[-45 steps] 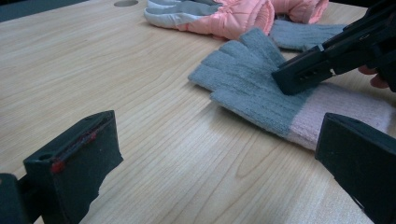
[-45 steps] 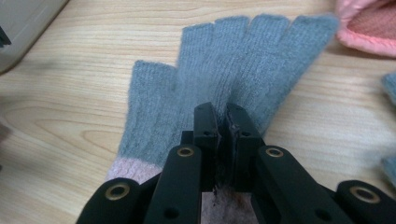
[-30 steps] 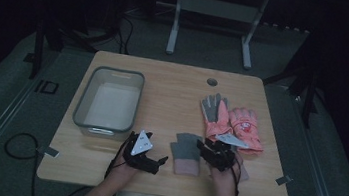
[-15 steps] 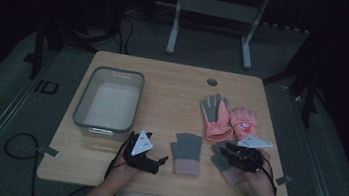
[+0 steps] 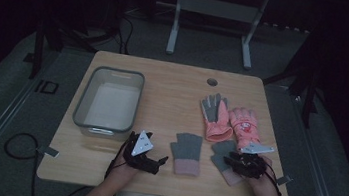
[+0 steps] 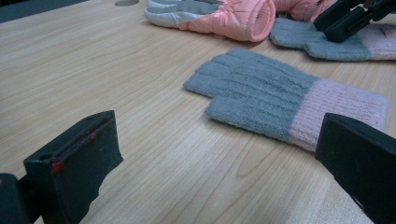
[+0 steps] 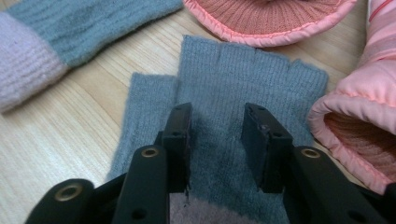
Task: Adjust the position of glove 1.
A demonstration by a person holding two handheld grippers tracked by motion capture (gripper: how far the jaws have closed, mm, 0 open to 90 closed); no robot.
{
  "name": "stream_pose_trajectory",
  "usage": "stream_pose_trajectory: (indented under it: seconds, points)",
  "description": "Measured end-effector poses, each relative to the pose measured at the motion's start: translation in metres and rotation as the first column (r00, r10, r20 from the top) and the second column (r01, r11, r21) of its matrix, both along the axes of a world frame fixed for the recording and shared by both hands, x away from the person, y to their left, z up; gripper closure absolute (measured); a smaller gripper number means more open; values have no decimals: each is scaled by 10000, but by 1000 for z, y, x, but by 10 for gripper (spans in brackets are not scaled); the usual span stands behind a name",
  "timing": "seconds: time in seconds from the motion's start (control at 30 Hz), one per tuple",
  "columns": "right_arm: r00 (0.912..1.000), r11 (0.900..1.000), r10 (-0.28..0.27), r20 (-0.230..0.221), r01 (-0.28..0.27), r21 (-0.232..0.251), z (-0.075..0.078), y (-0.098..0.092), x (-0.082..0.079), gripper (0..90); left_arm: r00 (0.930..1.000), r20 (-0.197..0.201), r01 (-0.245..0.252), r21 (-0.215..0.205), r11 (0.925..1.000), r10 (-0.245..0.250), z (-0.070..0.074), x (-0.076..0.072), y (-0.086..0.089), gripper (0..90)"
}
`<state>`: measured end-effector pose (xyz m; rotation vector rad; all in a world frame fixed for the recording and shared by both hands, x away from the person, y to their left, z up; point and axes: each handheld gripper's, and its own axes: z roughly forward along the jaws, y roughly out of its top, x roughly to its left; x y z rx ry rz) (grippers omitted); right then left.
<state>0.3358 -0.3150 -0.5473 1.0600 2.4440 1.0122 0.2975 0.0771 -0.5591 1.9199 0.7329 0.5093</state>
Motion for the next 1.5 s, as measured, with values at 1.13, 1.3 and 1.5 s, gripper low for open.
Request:
stream_pose_trajectory:
  seconds: [1.13,1.3,1.5]
  points:
    - [9125,9086,-4089,-102,4081,893,21,56,-50,856,9999,124,47,214,9998,-49,0,-1,-1,0]
    - [9046,9022,-4254,-258,4261,667,8,57,-43,846,9999,128,51,222,9997,-54,0,-1,-2,0]
    - [9034,9016,-4281,-243,4288,576,-2,57,-40,821,9999,112,59,226,9997,-61,0,-1,-1,0]
